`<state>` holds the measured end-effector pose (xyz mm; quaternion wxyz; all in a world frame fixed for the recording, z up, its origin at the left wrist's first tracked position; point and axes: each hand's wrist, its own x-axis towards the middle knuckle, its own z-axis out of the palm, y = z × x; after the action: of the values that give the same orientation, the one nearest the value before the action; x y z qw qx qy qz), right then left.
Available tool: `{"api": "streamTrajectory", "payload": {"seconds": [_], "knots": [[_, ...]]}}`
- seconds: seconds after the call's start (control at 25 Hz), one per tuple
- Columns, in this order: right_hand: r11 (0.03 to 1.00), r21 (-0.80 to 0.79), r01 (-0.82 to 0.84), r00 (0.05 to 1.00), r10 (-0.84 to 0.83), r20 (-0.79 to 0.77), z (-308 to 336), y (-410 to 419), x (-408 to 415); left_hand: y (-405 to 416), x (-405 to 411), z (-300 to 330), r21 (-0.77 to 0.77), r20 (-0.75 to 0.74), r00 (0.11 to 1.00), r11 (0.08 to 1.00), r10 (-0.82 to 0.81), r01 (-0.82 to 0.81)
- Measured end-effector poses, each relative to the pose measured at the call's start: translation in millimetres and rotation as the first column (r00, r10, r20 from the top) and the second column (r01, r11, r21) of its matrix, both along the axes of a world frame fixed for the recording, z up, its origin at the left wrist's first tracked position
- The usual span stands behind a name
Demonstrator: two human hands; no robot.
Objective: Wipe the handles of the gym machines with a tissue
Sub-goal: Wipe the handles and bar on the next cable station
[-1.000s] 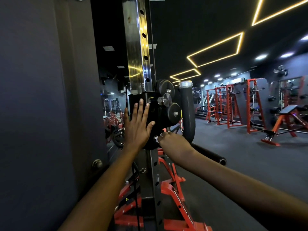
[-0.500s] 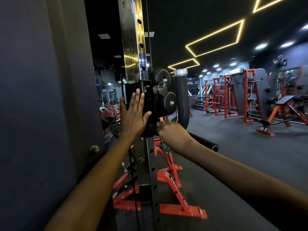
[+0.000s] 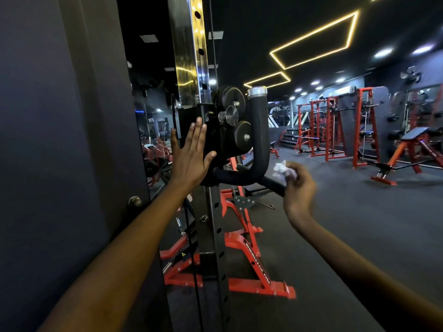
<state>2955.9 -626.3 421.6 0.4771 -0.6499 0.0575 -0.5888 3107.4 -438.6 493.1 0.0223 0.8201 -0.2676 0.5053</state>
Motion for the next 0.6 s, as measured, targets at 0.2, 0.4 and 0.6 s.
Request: {"api": "streamTrajectory", "payload": {"seconds": [0.2,0.4,0.6], "knots": [[0.588,0.573,-0.571,0.595,0.777,-0.206,33,15,54,-6,4,-7,-0.043,0.043,0.999,0.999,-0.010,0.011],[0.490,0.517,-0.701,0.399,0.871,-0.285,35,-2,56,-9,13,-11,-0.057,0.056,0.997,0.997,0.050,-0.047],[0.537,0.471,-0.700,0.400,0.841,-0.365,46,-18,70,-12,16,-15,-0.113,0.087,0.995,0.993,0.039,-0.029]]}}
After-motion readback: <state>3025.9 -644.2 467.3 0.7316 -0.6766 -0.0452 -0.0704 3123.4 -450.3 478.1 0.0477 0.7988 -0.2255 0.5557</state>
